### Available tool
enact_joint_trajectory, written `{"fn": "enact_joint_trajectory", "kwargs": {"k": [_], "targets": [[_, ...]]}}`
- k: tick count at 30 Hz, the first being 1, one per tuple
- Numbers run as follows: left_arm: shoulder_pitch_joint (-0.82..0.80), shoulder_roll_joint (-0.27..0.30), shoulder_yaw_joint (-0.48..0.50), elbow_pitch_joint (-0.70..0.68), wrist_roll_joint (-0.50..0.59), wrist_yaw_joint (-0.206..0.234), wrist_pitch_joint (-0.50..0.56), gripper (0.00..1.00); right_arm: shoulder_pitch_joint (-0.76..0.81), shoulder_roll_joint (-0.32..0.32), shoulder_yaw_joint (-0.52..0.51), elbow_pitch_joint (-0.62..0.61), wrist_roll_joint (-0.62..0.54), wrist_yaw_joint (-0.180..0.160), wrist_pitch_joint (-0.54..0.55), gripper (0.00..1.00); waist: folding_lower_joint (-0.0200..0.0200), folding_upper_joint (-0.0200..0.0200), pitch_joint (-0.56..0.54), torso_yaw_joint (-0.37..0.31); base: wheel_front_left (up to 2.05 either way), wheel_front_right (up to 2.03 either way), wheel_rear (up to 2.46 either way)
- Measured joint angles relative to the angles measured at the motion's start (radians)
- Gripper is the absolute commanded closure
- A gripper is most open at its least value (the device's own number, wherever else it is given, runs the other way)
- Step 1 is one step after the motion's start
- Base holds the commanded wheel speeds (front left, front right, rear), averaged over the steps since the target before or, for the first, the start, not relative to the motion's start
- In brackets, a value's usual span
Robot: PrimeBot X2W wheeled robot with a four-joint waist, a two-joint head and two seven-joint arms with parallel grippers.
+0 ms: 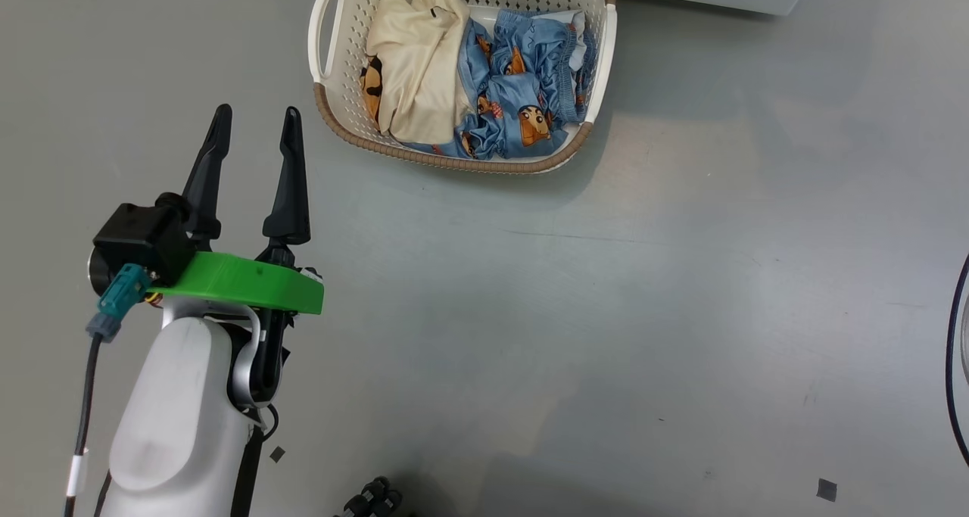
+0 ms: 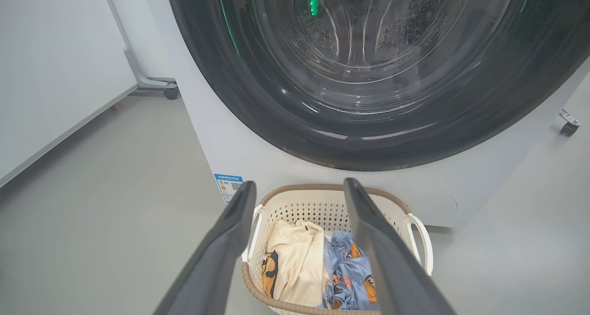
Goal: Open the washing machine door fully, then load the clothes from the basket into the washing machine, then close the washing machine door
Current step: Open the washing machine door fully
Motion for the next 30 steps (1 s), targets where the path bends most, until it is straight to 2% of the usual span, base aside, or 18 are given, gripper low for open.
{"fn": "enact_joint_trajectory", "kwargs": {"k": [15,30], "targets": [[0.000,0.000,-0.005,-0.004,-0.021,0.000,0.000,0.00,-0.035,0.000,0.002,0.072,-0.030,0.000,0.014,1.00,0.0000,0.0000,0.021,0.017,0.00,0.00,0.00],[0.000,-0.001,0.001,-0.018,-0.033,0.000,0.000,0.00,-0.044,-0.022,0.008,0.096,0.018,-0.007,0.173,1.00,0.0000,0.0000,0.017,0.018,0.00,0.00,0.00]]}}
